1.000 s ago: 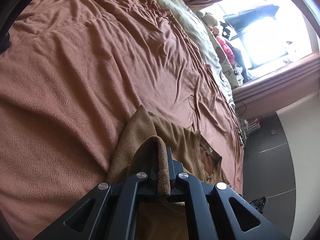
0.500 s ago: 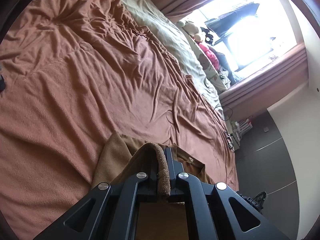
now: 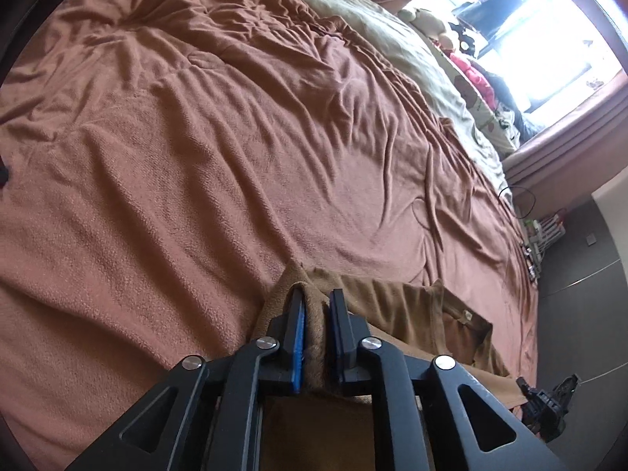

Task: Fold small clothes
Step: 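Lower the folded hem onto the shirt body with both grippers, then open both grippers and release the folded hem onto the shirt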

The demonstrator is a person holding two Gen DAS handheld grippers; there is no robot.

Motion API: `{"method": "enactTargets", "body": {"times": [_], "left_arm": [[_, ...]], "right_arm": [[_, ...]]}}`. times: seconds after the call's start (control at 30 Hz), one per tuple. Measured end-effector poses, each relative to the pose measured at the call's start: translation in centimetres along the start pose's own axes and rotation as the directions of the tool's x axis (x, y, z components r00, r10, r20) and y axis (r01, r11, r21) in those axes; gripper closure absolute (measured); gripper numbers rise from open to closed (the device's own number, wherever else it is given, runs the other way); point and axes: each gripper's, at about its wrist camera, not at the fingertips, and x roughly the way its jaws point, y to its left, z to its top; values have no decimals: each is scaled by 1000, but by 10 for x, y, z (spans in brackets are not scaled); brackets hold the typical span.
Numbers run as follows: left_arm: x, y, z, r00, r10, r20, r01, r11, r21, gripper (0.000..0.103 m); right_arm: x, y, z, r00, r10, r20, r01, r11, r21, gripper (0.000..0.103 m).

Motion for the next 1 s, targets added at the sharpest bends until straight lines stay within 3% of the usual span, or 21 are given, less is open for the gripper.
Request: {"method": "enactTargets", "body": {"times": [0.03,0.07,0.1,0.13,0.17,0.23,0.4,0.63,1.0], "left_arm": [[-2,-1,-1,1000,11,1,-11,1000,10,68],[-5,-3,-1,1000,14,7,-14,1000,22,59],[-10,-5,-2,1000,12,19,-13,999,41,43],[-16,-8,-3,999,12,30,-14,998,66,30],[-21,-12,-5,999,18,37,-22,996,92,24],[-29,-19,-8,998,39,46,-45,988,146,14],[-33,-40,-22,996,92,-7,-86,948,307,8],[-22,-56,-54,979,197,-59,-143,856,496,8],[-1,-54,-71,952,297,-71,-190,759,623,8]], "right_arm": [[0,3,-1,1000,-11,-8,11,1000,-22,92],[-1,5,0,1000,-22,-10,22,999,-36,75],[-5,9,-1,999,-33,-4,33,998,-58,63],[-10,11,0,999,-34,12,34,996,-77,35],[-12,13,1,999,-36,26,38,995,-90,22],[-23,19,1,998,-41,39,46,990,-137,21],[-35,22,-13,999,-51,0,50,973,-224,21],[-49,29,-27,991,-130,-46,105,930,-353,21],[-32,42,-42,959,-259,-111,178,861,-476,21]]}}
